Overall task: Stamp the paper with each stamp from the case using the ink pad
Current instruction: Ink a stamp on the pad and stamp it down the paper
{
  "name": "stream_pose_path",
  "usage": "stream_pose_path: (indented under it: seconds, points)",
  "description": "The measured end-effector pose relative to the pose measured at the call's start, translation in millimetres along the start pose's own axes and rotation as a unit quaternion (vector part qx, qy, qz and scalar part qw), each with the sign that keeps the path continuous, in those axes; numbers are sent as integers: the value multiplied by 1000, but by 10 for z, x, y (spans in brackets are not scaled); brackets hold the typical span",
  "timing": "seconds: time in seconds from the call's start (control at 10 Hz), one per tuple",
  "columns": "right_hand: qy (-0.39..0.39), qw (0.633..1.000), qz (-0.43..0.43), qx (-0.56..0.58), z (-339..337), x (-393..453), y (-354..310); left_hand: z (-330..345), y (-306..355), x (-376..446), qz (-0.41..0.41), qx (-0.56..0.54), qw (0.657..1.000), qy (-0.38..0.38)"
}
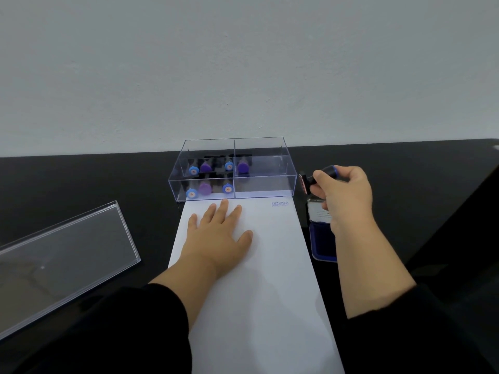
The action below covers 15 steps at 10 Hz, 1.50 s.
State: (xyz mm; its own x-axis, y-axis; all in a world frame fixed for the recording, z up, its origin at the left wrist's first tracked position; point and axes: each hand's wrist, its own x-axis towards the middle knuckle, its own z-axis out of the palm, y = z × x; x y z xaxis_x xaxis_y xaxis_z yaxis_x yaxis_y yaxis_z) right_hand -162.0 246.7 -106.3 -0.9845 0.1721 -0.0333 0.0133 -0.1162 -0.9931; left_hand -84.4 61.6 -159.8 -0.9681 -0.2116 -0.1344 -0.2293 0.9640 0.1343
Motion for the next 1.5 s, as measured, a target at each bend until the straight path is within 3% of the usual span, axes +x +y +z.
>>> stream_pose_path:
  seconds: [1.5]
  points:
    - [24, 993, -56, -100, -67, -150, -24, -20, -14, -18, 23, -1, 1000, -3]
